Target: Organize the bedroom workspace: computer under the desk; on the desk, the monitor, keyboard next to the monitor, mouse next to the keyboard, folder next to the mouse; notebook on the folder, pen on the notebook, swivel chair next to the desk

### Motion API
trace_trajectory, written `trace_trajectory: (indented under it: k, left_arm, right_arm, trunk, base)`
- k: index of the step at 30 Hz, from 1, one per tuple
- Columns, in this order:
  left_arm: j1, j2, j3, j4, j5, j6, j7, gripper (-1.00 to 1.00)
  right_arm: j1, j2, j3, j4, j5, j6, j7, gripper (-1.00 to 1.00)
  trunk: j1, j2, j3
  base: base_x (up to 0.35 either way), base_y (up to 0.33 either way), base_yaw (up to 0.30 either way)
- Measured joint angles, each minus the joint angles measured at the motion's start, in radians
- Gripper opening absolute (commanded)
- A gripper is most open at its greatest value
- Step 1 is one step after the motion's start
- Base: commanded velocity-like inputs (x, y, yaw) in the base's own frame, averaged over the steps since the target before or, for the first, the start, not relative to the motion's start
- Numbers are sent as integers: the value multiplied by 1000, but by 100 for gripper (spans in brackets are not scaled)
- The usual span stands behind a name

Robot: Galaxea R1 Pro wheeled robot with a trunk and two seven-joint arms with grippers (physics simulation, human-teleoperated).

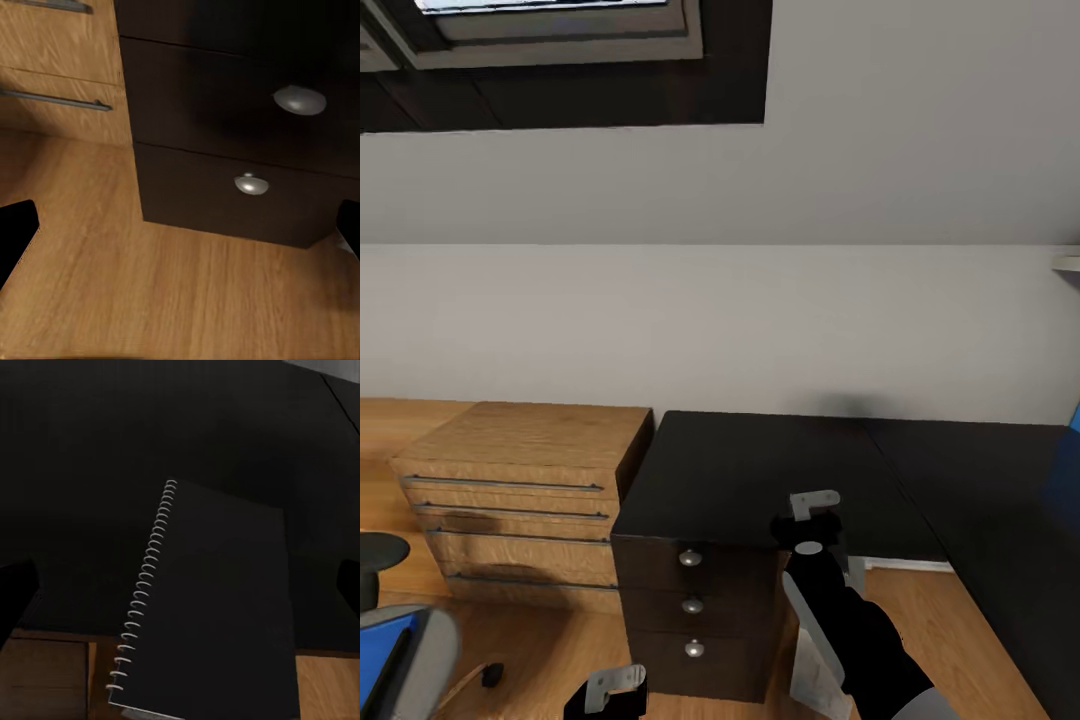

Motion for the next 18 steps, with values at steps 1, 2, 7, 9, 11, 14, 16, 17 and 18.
trace_trajectory:
  k: [1, 2, 7, 9, 11, 14, 16, 17, 18]
  left_arm:
    - [0, 0, 0, 0, 0, 0, 0, 100]
    - [0, 0, 0, 0, 0, 0, 0, 100]
    - [0, 1, 1, 0, 0, -1, 0, 100]
    - [0, 1, 2, 0, 0, -1, 0, 100]
    - [0, 2, 2, 0, 0, -1, 0, 100]
    - [0, 2, 2, 0, 0, -1, 0, 100]
    - [0, 2, 1, 0, 0, -1, 0, 100]
    - [0, 1, 1, 0, 0, -1, 0, 100]
    - [0, 2, 1, 0, 0, -1, 0, 100]
  right_arm:
    - [0, 0, 6, 0, 0, -1, 0, 100]
    - [0, 0, 12, 0, 0, -2, -1, 100]
    - [0, 0, 24, 0, 0, -3, -1, 100]
    - [0, 0, 25, 1, 0, -4, -1, 100]
    - [0, 0, 34, 1, 0, -5, 0, 100]
    - [0, 0, 41, 5, -1, -7, 1, 100]
    - [0, 7, 44, 16, -3, -9, 4, 100]
    - [0, 26, 45, 41, -5, -11, 7, 100]
    - [0, 30, 45, 47, -4, -11, 8, 100]
  trunk:
    - [0, 0, 0]
    - [0, 0, 0]
    - [0, 0, 0]
    - [0, 0, 0]
    - [0, 0, 0]
    - [0, 0, 0]
    - [0, 0, 0]
    - [0, 0, 0]
    - [0, 0, 0]
  base:
    - [0, 0, 277]
    - [0, 0, 277]
    - [0, 0, 278]
    - [0, 0, 279]
    - [0, 0, 279]
    - [0, 0, 279]
    - [0, 0, 279]
    - [0, 0, 279]
    - [0, 22, 279]
